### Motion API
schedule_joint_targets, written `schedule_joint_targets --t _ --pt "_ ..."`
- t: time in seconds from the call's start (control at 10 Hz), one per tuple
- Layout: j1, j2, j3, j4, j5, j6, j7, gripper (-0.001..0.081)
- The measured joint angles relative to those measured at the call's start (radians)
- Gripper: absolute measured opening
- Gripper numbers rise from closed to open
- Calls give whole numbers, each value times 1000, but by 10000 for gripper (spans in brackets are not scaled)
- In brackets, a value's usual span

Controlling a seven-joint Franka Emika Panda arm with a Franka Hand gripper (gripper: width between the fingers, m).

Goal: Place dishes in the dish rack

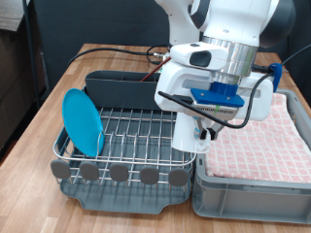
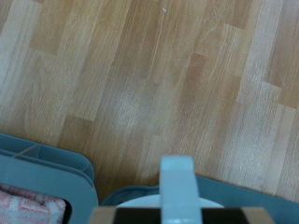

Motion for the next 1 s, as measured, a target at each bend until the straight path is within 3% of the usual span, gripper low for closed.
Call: schedule_joint_targets --t 1.0 --pt "-79 58 58 21 52 34 -49 72"
